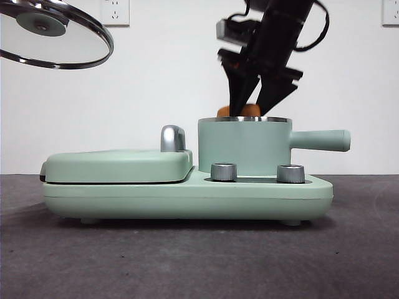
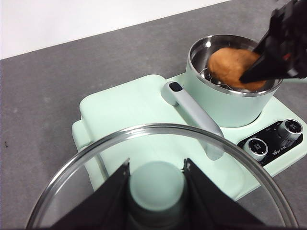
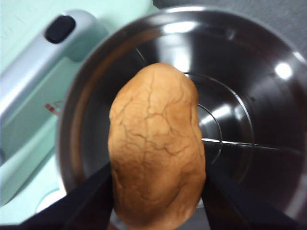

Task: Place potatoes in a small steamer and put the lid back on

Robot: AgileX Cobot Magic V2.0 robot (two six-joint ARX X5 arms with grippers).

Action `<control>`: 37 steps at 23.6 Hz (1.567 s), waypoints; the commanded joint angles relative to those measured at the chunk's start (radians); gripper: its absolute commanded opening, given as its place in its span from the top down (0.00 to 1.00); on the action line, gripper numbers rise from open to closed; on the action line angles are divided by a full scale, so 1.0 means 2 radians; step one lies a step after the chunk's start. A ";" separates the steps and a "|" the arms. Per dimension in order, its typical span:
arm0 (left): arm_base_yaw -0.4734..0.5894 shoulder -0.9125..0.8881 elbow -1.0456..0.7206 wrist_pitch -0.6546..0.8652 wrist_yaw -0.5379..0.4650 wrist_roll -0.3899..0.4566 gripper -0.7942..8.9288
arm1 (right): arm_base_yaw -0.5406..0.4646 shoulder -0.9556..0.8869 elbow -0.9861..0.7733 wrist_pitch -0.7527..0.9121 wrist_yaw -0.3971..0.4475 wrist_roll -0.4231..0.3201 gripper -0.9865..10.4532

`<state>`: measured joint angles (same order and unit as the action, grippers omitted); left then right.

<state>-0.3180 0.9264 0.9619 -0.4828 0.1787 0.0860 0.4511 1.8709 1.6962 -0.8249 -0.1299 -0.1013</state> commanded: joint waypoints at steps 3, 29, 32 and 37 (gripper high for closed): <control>-0.001 0.000 0.006 0.014 0.000 0.002 0.90 | 0.002 0.026 0.014 0.010 0.010 -0.006 0.73; -0.001 0.000 0.006 0.013 0.000 -0.001 0.90 | -0.001 -0.004 0.016 0.038 0.029 0.006 0.60; -0.001 0.000 0.006 0.013 0.000 -0.001 0.90 | -0.001 -0.065 0.009 0.035 0.011 0.008 0.60; -0.001 0.000 0.006 0.013 0.000 0.000 0.90 | -0.001 -0.228 -0.168 0.123 0.009 0.038 0.60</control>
<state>-0.3180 0.9264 0.9615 -0.4828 0.1787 0.0853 0.4438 1.4288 1.3743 -0.5900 -0.1085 -0.0597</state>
